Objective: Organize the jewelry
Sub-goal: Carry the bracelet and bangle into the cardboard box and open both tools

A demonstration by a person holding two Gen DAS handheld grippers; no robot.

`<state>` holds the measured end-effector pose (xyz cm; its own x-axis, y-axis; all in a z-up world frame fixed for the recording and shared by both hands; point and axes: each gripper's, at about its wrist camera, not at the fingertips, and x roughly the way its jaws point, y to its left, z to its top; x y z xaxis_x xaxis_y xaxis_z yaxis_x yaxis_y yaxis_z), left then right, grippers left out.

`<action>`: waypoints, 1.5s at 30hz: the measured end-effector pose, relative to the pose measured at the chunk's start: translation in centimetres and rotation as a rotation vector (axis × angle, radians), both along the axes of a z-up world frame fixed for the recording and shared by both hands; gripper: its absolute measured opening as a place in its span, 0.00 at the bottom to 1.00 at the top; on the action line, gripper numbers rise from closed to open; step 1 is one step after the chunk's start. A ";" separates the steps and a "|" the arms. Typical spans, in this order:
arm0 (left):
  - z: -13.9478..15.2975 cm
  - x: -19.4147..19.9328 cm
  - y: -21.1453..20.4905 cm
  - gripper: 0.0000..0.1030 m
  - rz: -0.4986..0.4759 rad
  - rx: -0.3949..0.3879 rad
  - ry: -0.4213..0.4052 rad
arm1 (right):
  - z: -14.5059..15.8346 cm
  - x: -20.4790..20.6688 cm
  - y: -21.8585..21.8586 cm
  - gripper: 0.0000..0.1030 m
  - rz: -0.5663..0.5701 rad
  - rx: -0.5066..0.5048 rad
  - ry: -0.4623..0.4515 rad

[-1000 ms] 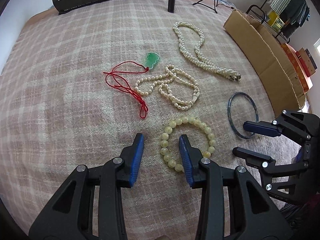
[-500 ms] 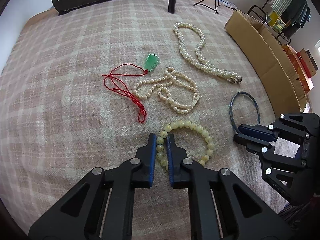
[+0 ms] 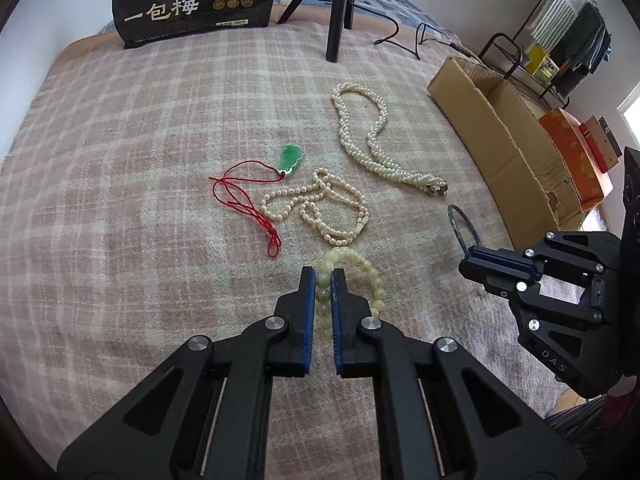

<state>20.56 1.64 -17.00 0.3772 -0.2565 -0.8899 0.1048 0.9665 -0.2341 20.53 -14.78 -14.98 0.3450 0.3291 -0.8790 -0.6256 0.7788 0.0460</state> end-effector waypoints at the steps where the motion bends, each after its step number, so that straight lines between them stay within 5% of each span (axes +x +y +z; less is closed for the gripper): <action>1: 0.3 -0.1 0.0 0.05 0.002 -0.002 -0.006 | 0.3 0.0 -0.1 0.03 -0.001 0.006 -0.005; 17: 4.4 -0.7 -0.7 0.05 0.001 -0.033 -0.098 | 5.0 -0.3 -2.4 0.02 -0.046 0.082 -0.114; 29: 8.0 0.5 -4.6 0.05 -0.051 -0.064 -0.178 | 9.4 0.8 -8.1 0.02 -0.176 0.150 -0.208; 45: 11.8 5.0 -11.2 0.05 -0.144 -0.127 -0.265 | 9.9 0.7 -13.8 0.02 -0.295 0.138 -0.228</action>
